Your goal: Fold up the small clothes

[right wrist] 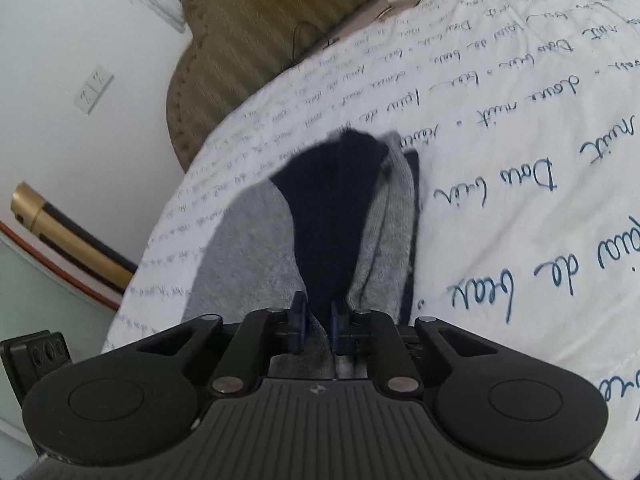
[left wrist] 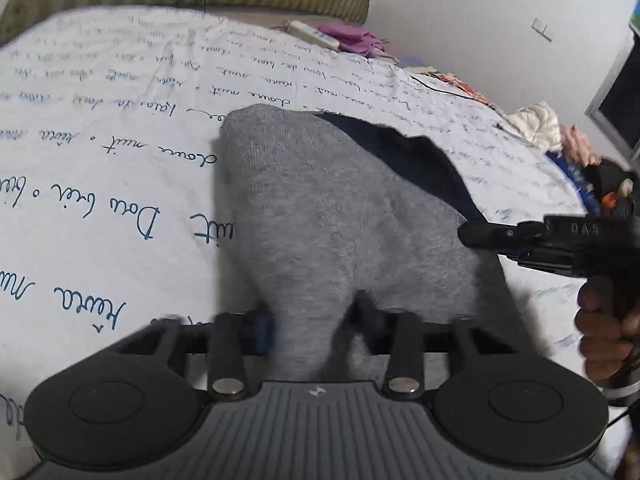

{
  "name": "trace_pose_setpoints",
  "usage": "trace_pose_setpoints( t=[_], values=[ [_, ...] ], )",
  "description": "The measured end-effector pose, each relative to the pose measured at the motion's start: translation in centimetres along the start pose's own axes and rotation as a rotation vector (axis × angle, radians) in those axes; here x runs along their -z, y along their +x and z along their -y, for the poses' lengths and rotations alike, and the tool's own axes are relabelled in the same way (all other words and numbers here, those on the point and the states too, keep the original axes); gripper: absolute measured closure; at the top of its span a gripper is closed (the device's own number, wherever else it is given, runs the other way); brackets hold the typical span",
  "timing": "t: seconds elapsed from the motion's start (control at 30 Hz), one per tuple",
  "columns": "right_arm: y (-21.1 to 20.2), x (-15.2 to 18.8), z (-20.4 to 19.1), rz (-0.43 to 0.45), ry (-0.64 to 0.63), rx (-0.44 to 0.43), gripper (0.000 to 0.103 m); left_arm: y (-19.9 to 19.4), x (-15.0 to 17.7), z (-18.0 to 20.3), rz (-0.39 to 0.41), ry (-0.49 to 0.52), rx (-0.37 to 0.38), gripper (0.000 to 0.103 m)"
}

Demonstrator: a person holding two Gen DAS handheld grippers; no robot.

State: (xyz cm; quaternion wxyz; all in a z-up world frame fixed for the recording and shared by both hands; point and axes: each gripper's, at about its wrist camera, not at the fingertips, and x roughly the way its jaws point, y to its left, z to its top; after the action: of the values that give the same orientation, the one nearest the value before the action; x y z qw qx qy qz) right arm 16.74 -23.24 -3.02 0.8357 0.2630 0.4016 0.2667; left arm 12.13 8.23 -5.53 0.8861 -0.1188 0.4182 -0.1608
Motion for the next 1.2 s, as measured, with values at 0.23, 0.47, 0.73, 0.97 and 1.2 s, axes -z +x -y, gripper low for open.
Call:
trace_pose_setpoints(
  t=[0.23, 0.47, 0.73, 0.97, 1.2],
  values=[
    [0.3, 1.3, 0.5, -0.009, -0.033, 0.051, 0.091, -0.5, 0.8, -0.4, 0.010, 0.025, -0.045, 0.068],
    [-5.4, 3.2, 0.1, 0.059, 0.035, -0.004, 0.054, -4.5, 4.8, -1.2, -0.012, -0.115, 0.063, 0.025],
    [-5.5, 7.9, 1.7, -0.086, 0.123, -0.038, 0.073, -3.3, 4.0, -2.6, -0.077, -0.284, 0.117, 0.086],
    [-8.0, 6.7, 0.2, -0.029, 0.194, -0.196, 0.085, -7.0, 1.6, -3.2, -0.073, -0.346, 0.242, 0.089],
    [-6.9, 7.7, 2.2, -0.094, 0.185, -0.100, 0.085, -3.2, 4.7, -5.1, -0.176, -0.363, 0.152, 0.088]
  ],
)
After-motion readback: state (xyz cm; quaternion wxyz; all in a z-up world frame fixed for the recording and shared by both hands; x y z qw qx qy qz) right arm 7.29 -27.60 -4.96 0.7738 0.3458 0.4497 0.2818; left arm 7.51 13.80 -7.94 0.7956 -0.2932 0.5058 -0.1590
